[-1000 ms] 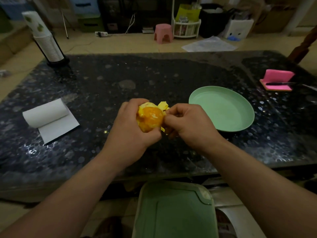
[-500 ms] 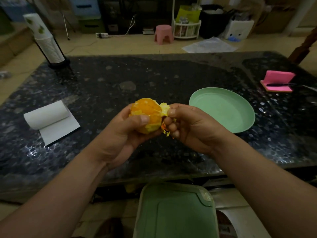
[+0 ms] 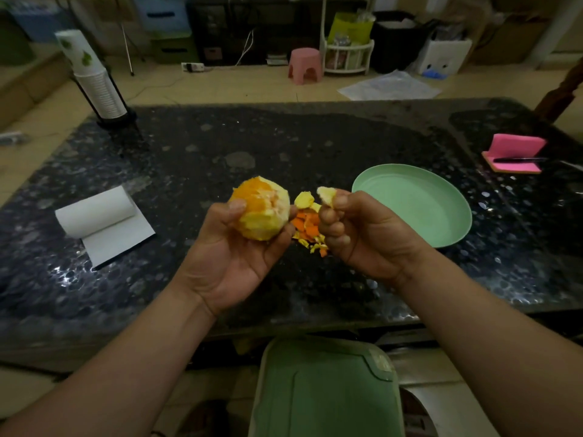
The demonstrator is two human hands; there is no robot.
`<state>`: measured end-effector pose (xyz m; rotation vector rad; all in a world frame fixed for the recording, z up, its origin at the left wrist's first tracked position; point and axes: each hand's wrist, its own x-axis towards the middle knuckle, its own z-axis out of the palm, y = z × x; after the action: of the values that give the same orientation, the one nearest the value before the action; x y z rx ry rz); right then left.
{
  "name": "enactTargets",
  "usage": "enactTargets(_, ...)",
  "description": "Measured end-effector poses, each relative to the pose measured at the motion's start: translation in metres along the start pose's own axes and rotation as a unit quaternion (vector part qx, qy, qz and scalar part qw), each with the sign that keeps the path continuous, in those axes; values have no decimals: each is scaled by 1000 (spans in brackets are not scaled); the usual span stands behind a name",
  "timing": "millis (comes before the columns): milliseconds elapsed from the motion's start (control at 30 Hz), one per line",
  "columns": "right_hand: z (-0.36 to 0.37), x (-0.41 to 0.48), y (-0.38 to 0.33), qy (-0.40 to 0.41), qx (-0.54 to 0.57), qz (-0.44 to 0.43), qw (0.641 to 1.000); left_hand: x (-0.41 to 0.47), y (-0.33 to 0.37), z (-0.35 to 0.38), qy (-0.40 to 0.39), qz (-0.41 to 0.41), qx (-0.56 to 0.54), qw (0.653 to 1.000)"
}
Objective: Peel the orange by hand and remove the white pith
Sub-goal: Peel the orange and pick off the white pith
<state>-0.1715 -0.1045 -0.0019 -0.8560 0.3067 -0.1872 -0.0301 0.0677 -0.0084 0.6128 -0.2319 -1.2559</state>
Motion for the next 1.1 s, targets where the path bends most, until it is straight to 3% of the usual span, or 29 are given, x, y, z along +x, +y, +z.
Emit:
enactTargets(67, -6, 2, 0, 81, -157, -24, 984, 1, 5, -3, 16, 11, 24, 1000)
enactTargets(100, -10, 3, 2, 128, -275, -35, 952, 2, 5, -4, 24, 15, 38, 999)
enactTargets(200, -17, 10, 15, 202, -583, -60, 785, 5, 1, -6, 48, 22, 97, 994)
enactTargets(267, -15, 10, 20, 187, -670, -57, 716, 7, -2, -5, 74, 32, 143, 986)
enactTargets(367, -12, 9, 20, 183, -708, -71, 679, 7, -5, -2, 91, 43, 174, 980)
enactTargets(500, -5, 4, 12, 199, -690, -153, 678, 5, -3, -2, 88, 39, 186, 978)
enactTargets(667, 16, -12, 2, 161, -553, -190, 795, 4, -2, 2, 82, 51, 184, 978)
enactTargets(900, 31, -25, 3, 131, -553, -223, 792, -2, -2, 8, 88, 95, 302, 944)
enactTargets(1100, 31, -25, 2, 140, -533, -223, 804, -8, -3, 14, 89, 175, 465, 863)
